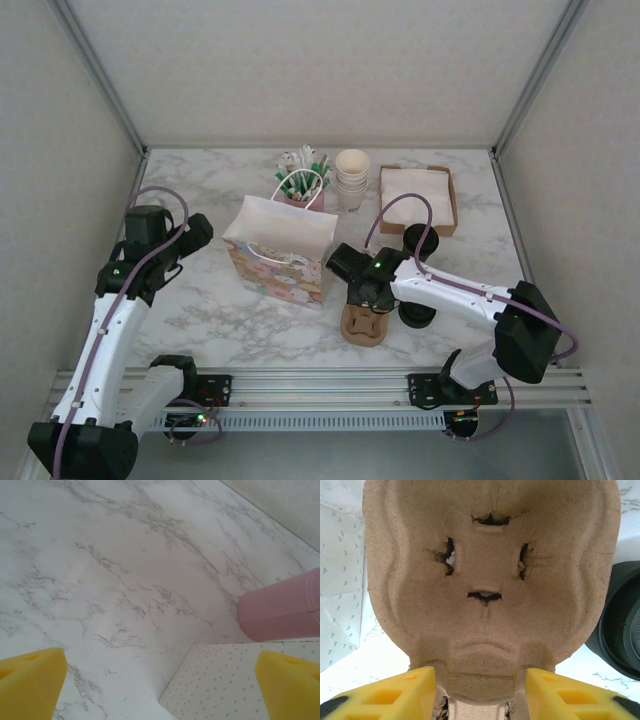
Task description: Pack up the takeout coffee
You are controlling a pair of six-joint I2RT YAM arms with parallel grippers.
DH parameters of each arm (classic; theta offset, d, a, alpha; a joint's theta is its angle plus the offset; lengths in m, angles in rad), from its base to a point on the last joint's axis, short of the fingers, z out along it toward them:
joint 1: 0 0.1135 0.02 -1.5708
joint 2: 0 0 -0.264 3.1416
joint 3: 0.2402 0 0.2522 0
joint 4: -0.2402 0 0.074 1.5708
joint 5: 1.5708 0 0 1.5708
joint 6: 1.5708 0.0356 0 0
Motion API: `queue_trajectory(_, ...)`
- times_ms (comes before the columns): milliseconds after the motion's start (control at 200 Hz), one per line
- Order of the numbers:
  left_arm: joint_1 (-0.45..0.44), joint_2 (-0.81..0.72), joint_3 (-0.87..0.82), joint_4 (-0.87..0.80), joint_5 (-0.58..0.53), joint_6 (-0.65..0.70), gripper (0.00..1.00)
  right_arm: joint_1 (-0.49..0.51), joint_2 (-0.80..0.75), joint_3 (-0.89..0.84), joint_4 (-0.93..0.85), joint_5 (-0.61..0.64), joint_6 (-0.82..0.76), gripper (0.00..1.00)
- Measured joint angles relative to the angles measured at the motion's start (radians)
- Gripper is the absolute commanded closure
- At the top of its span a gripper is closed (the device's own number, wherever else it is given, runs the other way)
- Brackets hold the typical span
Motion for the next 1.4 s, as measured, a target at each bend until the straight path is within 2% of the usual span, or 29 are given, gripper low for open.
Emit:
queue_trajectory(656, 0.000, 0.000, 0.000, 0.000, 0.000, 0.000, 0.04, 0.000, 0.006, -0.001, 0.008, 0.003, 0.003, 0.57)
queue_trajectory(1146, 0.000, 0.000, 0.000, 0.000, 0.000, 0.000, 0.04, 0.000, -0.014, -0.001, 0.004, 0.007, 0.003, 0.58)
queue_trajectory(1397, 0.000, 0.000, 0.000, 0.000, 0.000, 0.000, 0.04, 0.000, -0.022, -0.001, 0.000, 0.014, 0.003, 0.51)
